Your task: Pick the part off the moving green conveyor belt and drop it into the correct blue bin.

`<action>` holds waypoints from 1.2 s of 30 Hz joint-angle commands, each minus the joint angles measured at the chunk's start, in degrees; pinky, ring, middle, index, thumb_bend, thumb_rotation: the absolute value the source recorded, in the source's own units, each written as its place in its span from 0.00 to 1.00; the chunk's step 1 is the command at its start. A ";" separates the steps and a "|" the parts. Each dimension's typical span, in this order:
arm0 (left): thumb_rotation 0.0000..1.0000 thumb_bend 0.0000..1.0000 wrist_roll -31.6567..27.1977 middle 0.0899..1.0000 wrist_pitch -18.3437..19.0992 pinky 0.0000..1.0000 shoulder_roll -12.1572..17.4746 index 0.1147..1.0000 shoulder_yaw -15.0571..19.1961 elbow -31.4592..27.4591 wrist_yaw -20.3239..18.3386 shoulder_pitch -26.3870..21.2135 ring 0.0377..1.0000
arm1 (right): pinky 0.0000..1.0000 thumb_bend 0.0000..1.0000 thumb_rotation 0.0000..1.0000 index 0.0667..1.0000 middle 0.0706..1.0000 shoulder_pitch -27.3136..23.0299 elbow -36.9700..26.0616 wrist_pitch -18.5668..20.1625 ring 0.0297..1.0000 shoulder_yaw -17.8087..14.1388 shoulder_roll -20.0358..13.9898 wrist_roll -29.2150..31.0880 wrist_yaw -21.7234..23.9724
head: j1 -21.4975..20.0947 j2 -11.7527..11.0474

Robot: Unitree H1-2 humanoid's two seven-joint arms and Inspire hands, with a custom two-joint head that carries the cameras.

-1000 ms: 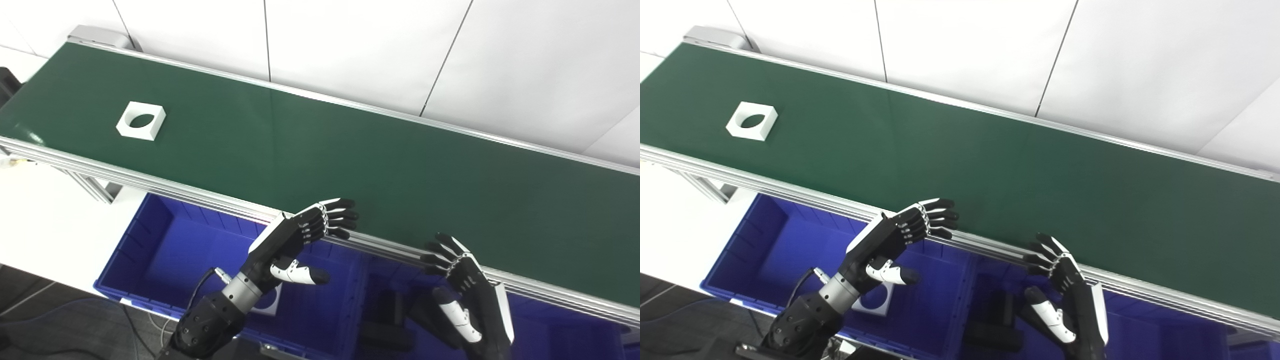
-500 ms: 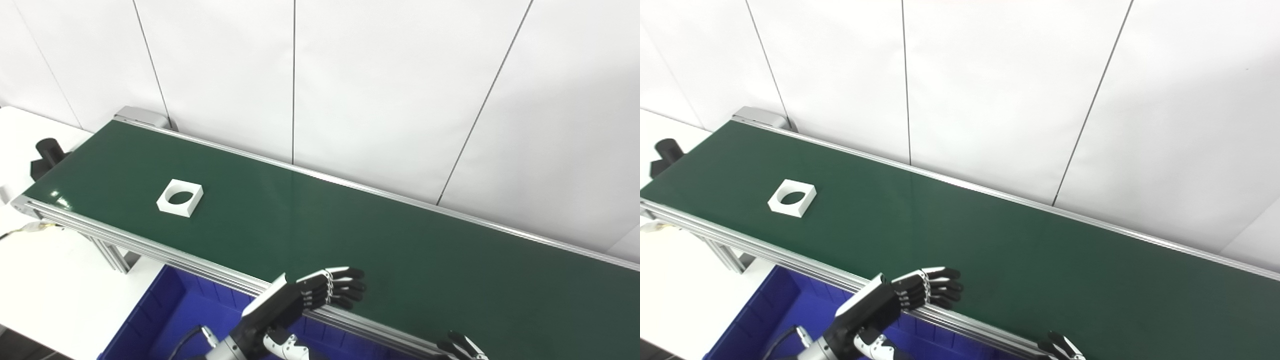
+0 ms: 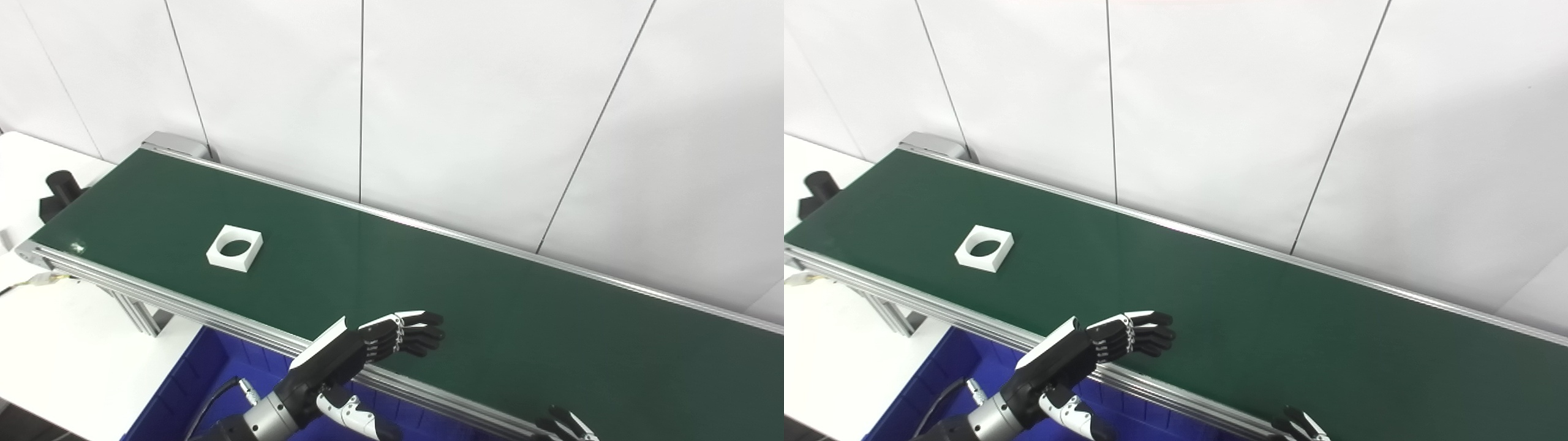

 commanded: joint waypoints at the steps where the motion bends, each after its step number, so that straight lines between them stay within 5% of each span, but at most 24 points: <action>1: 0.44 0.88 0.98 0.82 0.52 0.79 1.51 0.84 0.75 -2.97 0.10 -1.59 0.81 | 0.59 0.77 0.71 0.81 0.74 -0.56 -0.58 -3.47 0.67 0.02 0.30 0.96 0.51 | 0.29 -0.08; 6: 0.42 0.82 5.71 0.83 1.41 0.76 4.29 0.85 2.55 -5.20 0.43 -4.40 0.80 | 0.60 0.77 0.71 0.81 0.74 -0.68 -0.19 -3.75 0.68 0.00 0.27 1.04 0.46 | 0.58 -0.19; 15: 0.40 0.83 2.71 0.82 8.85 0.77 15.30 0.83 9.29 -4.74 -2.79 -13.57 0.81 | 0.59 0.78 0.72 0.81 0.74 -0.85 0.00 -3.97 0.67 0.07 0.28 1.39 0.62 | 0.65 -0.29; 21: 0.34 0.85 7.13 0.82 14.10 0.75 19.83 0.80 11.00 -3.54 -2.91 -19.34 0.81 | 0.59 0.77 0.72 0.81 0.73 -0.88 -0.04 -3.81 0.67 0.01 0.17 1.61 0.69 | 0.79 -0.29; 36: 0.28 0.87 18.57 0.83 8.94 0.79 26.81 0.79 10.81 16.12 -2.33 -30.75 0.84 | 0.60 0.78 0.72 0.81 0.74 -0.61 -0.51 -3.67 0.67 0.24 0.28 1.79 0.68 | 0.46 -0.09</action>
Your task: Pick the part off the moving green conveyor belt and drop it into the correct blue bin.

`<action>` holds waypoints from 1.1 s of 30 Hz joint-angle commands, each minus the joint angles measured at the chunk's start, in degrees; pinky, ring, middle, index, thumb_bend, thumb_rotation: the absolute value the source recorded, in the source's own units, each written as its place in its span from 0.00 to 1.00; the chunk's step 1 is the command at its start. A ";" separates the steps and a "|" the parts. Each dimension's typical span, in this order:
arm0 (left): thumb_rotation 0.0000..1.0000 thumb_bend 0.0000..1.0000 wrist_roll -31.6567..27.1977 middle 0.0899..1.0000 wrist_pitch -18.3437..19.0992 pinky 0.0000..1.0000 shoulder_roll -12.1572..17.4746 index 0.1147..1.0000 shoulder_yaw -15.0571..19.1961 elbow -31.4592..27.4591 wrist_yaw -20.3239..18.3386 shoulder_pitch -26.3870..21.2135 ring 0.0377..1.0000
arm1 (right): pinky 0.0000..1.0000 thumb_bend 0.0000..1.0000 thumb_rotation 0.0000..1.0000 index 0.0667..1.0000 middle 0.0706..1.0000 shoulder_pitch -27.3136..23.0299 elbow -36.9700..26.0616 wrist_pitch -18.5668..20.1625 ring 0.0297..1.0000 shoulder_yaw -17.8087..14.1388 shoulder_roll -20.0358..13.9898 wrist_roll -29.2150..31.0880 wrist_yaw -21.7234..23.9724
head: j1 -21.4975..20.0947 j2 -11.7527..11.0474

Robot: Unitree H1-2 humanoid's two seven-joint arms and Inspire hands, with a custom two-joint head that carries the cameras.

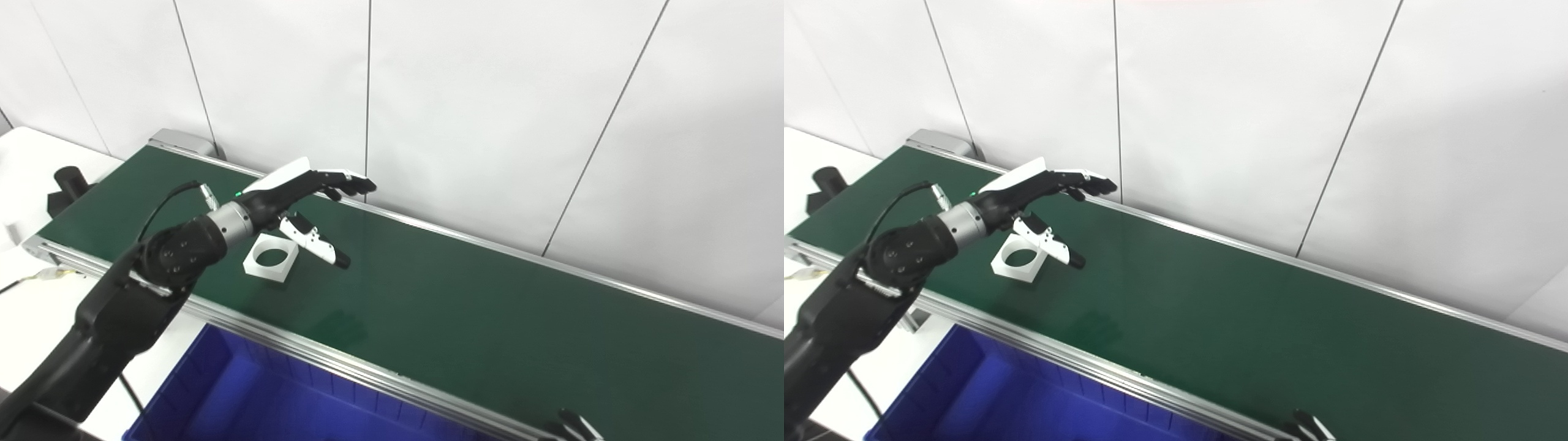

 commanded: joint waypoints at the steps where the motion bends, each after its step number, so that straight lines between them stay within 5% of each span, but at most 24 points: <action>1: 0.27 0.87 1.51 0.83 -2.15 0.80 2.86 0.79 0.85 0.76 1.70 -3.12 0.85 | 0.60 0.78 0.72 0.81 0.74 -0.08 -1.68 -3.23 0.67 0.18 0.37 0.29 0.59 | -0.09 0.04; 13: 0.16 0.90 12.61 0.85 -3.05 0.85 4.12 0.78 -2.80 6.54 3.02 -4.84 0.87 | 0.59 0.80 0.72 0.81 0.73 -0.28 -1.24 -3.47 0.67 0.23 0.52 0.59 0.58 | -0.15 0.03; 22: 0.20 0.93 16.38 0.85 -5.78 0.82 4.05 0.79 -4.82 12.24 4.89 -5.36 0.87 | 0.59 0.80 0.72 0.81 0.73 -0.10 -1.61 -3.25 0.67 0.30 0.49 0.79 0.67 | -0.26 0.25; 33: 0.13 0.92 18.51 0.86 -5.58 0.83 4.13 0.81 -6.29 11.50 4.52 -2.44 0.87 | 0.59 0.81 0.72 0.81 0.73 0.17 -1.99 -3.38 0.67 0.16 0.26 0.88 0.69 | -0.05 0.60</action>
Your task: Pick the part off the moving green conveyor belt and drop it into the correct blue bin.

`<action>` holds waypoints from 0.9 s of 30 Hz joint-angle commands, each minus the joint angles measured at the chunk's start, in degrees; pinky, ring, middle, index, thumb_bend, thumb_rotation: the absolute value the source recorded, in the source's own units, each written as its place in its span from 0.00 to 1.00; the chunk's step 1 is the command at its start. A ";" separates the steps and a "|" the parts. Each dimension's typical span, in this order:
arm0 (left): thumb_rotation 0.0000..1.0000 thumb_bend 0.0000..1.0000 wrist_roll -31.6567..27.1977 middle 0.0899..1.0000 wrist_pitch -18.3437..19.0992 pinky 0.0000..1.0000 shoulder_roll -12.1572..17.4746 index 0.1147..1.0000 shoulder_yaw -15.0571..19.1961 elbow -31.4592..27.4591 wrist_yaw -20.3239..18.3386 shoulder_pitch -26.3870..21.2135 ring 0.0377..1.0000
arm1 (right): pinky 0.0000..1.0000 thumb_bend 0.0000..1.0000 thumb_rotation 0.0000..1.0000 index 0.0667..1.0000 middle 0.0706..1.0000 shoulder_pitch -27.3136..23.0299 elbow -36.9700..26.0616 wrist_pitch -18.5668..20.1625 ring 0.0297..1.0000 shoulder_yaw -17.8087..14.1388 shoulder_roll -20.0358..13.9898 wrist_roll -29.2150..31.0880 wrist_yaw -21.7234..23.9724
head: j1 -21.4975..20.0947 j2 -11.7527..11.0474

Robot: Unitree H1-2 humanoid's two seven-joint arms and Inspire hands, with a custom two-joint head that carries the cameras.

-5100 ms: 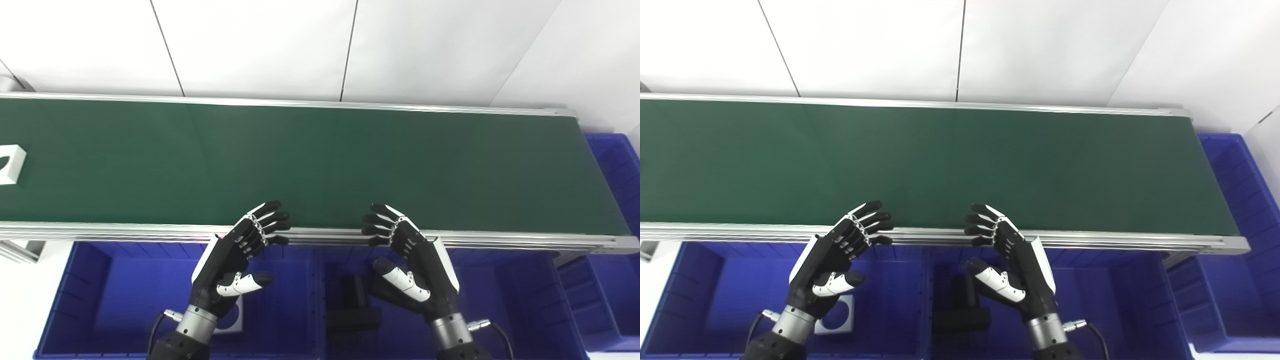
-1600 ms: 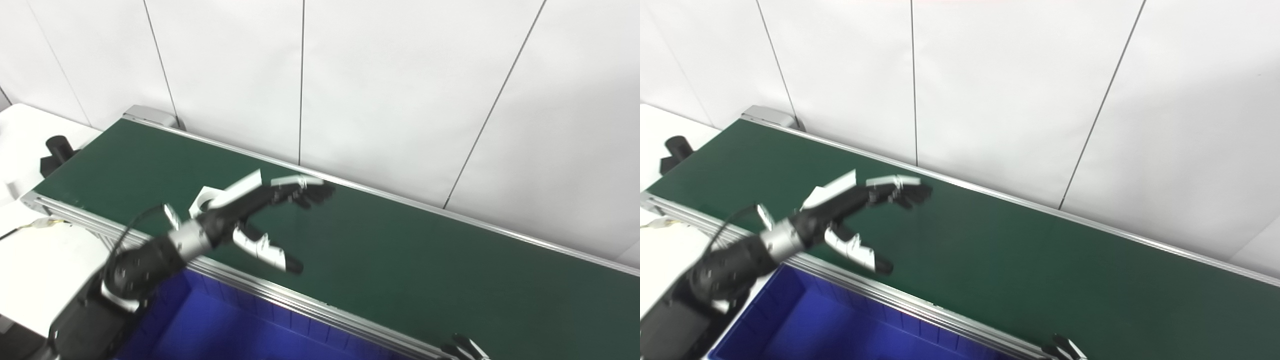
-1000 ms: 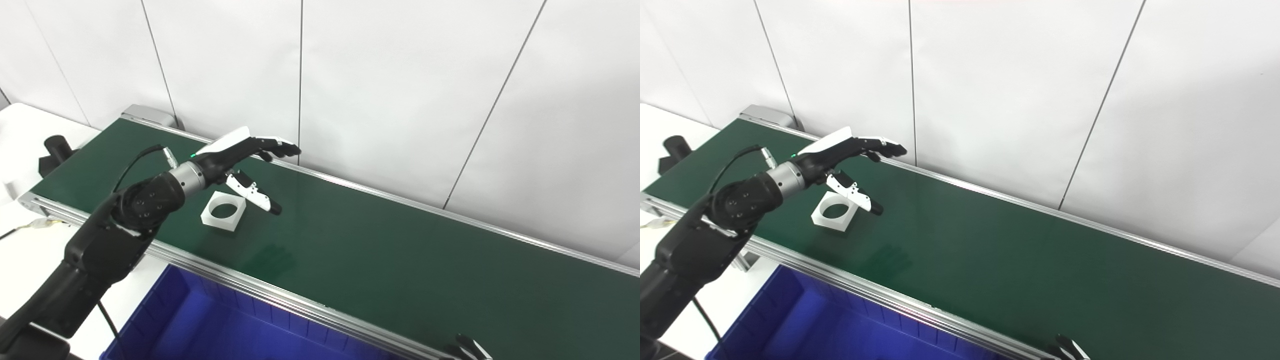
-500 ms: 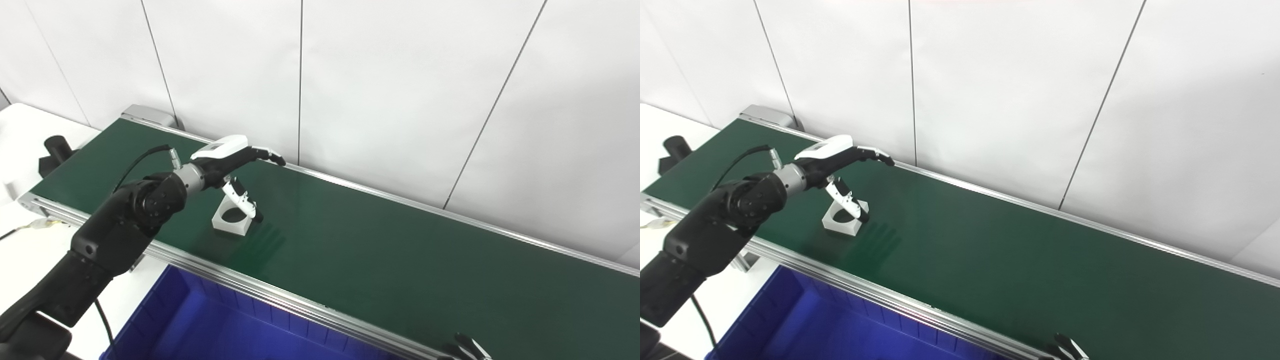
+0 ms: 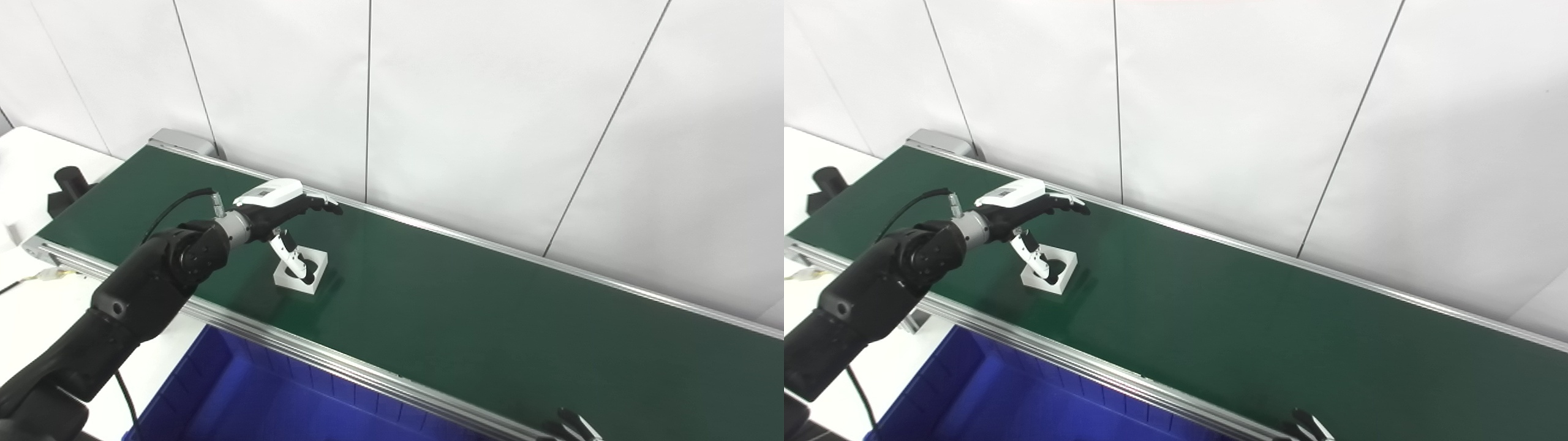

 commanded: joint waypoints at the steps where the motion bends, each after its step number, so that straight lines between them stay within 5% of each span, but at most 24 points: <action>1: 0.13 0.93 0.96 0.86 -0.98 0.83 2.30 0.81 0.38 -1.38 1.72 -0.39 0.87 | 0.59 0.80 0.72 0.81 0.73 0.09 -1.95 -3.35 0.67 -0.05 0.12 0.81 0.76 | -0.02 0.11; 16: 0.16 0.94 5.96 0.85 -1.71 0.84 0.62 0.81 -2.12 0.15 4.43 2.23 0.87 | 0.59 0.79 0.73 0.81 0.74 0.29 -2.47 -3.17 0.68 -0.18 -0.11 0.84 0.70 | -0.06 0.45; 27: 0.15 0.95 7.01 0.85 -1.90 0.84 -1.85 0.83 -5.09 5.72 5.96 -0.39 0.87 | 0.59 0.80 0.73 0.81 0.74 0.26 -2.31 -3.37 0.68 -0.22 -0.26 0.98 0.79 | 0.00 0.37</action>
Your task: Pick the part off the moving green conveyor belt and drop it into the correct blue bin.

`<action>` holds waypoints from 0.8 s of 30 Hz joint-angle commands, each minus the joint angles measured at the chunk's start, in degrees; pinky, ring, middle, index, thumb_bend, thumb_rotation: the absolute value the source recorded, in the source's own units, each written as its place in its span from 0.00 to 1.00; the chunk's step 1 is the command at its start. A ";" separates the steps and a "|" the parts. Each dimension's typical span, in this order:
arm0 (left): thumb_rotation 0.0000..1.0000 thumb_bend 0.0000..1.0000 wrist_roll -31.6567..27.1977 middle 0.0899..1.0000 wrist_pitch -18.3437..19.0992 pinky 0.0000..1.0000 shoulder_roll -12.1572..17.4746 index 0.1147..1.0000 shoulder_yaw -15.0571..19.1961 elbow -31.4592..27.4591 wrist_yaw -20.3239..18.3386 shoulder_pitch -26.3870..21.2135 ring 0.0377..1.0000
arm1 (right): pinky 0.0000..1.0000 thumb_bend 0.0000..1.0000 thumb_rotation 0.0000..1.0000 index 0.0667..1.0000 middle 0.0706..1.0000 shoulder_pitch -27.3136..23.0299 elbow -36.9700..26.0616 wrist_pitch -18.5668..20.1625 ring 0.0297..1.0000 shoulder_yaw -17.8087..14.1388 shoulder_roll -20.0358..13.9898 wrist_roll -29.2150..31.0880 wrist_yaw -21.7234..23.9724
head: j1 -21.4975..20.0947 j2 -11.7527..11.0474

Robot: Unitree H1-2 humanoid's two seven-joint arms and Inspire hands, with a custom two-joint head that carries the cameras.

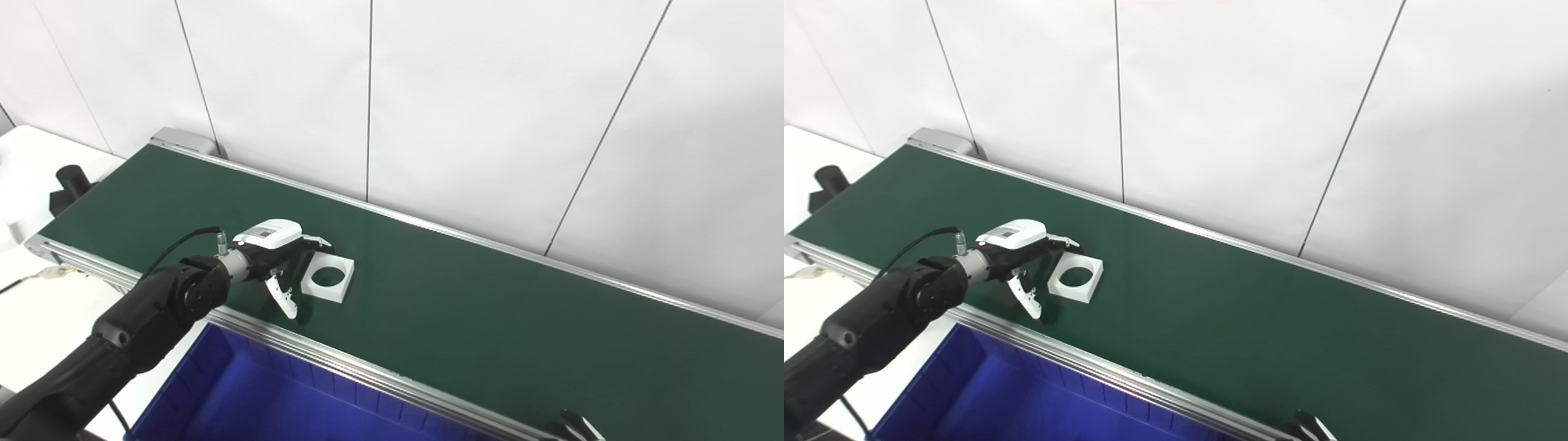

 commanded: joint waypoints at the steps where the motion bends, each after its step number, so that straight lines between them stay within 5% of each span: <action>1: 0.15 0.95 0.78 0.85 0.35 0.84 -0.30 0.83 -0.34 0.12 1.73 -3.04 0.87 | 0.59 0.80 0.73 0.81 0.74 -0.19 -1.66 -3.34 0.68 -0.11 0.08 0.62 0.74 | -0.07 0.04; 12: 0.21 0.81 3.72 0.84 2.25 0.82 -4.01 0.80 -3.58 4.14 5.36 -6.27 0.86 | 0.58 0.82 0.73 0.81 0.73 0.03 -1.82 -3.21 0.67 0.02 0.58 0.02 0.30 | -0.47 -0.07; 24: 0.23 0.76 3.44 0.69 0.24 0.77 -4.76 0.57 -5.16 6.86 9.54 -7.47 0.77 | 0.58 0.80 0.72 0.81 0.73 -0.01 -1.90 -3.14 0.67 0.05 0.94 0.16 0.28 | -0.88 0.02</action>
